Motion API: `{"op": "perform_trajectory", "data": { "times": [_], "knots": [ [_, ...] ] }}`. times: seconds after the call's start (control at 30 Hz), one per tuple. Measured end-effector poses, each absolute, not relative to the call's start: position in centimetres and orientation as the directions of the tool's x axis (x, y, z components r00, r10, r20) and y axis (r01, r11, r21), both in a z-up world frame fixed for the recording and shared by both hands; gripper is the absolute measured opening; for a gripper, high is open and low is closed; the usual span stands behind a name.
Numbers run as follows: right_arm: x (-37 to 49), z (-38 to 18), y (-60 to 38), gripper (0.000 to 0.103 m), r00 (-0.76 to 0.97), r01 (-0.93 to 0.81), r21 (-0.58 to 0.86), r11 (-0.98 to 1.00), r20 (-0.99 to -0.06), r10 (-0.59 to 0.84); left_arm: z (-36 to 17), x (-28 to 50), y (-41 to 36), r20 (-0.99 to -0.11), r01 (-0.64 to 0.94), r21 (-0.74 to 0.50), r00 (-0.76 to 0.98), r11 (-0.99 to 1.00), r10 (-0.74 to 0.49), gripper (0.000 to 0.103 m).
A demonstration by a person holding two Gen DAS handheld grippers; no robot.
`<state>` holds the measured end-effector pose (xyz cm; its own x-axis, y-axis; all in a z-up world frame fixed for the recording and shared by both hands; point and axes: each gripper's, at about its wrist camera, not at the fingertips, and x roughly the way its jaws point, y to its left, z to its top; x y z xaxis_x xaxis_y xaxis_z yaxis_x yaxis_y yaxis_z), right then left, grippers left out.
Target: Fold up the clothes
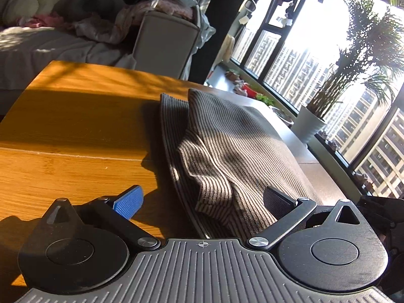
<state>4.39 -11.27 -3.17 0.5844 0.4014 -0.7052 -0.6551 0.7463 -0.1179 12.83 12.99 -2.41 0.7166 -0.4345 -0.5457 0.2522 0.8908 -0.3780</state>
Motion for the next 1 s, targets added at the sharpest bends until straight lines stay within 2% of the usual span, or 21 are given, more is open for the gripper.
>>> {"op": "perform_trajectory", "data": {
  "times": [0.23, 0.3, 0.47, 0.6, 0.73, 0.77, 0.8, 0.83, 0.9, 0.93, 1.0],
  "knots": [
    [6.1, -2.9, -12.8, 0.073, 0.556, -0.581, 0.049, 0.812, -0.705, 0.44, -0.4, 8.9, 12.7, -0.551, 0.41, -0.266, 0.678, 0.873, -0.486, 0.103],
    [5.5, -2.9, -12.7, 0.073, 0.572, -0.589, 0.01, 0.808, -0.701, 0.426, -0.4, 8.4, 11.7, -0.567, 0.428, -0.222, 0.674, 0.876, -0.473, 0.103],
    [1.2, -2.9, -9.8, 0.076, 0.664, -0.676, -0.29, 0.678, -0.638, 0.389, -0.6, 8.4, 10.9, -0.585, 0.427, -0.209, 0.667, 0.88, -0.463, 0.103],
    [-0.6, -2.5, -8.2, 0.076, 0.679, -0.709, -0.379, 0.595, -0.595, 0.431, -0.6, 8.8, 10.8, -0.591, 0.42, -0.205, 0.666, 0.884, -0.454, 0.103],
    [-1.3, -4.0, -6.5, 0.076, 0.702, -0.699, -0.46, 0.547, -0.584, 0.408, -0.3, 8.8, 11.3, -0.589, 0.413, -0.206, 0.672, 0.887, -0.449, 0.103],
    [-1.0, -3.9, -6.4, 0.073, 0.696, -0.7, -0.437, 0.565, -0.593, 0.404, -0.1, 8.7, 11.5, -0.588, 0.414, -0.206, 0.672, 0.887, -0.45, 0.103],
    [-0.8, -3.8, -6.3, 0.065, 0.69, -0.7, -0.413, 0.583, -0.602, 0.401, 0.0, 8.7, 11.7, -0.589, 0.415, -0.206, 0.671, 0.886, -0.451, 0.103],
    [0.1, -3.2, -6.8, 0.061, 0.667, -0.698, -0.325, 0.638, -0.62, 0.414, 0.1, 8.6, 11.9, -0.589, 0.42, -0.207, 0.668, 0.884, -0.455, 0.103],
    [3.0, -1.5, -9.0, 0.055, 0.593, -0.646, -0.033, 0.762, -0.651, 0.474, 0.4, 8.4, 12.0, -0.586, 0.436, -0.206, 0.662, 0.876, -0.468, 0.103],
    [4.6, -1.0, -10.4, 0.047, 0.557, -0.596, 0.113, 0.795, -0.656, 0.51, 0.5, 8.3, 12.0, -0.584, 0.445, -0.205, 0.66, 0.872, -0.474, 0.103],
    [6.9, -0.8, -12.7, 0.039, 0.507, -0.507, 0.309, 0.805, -0.648, 0.568, 0.8, 8.0, 11.9, -0.577, 0.467, -0.202, 0.654, 0.861, -0.49, 0.103]
  ]
}}
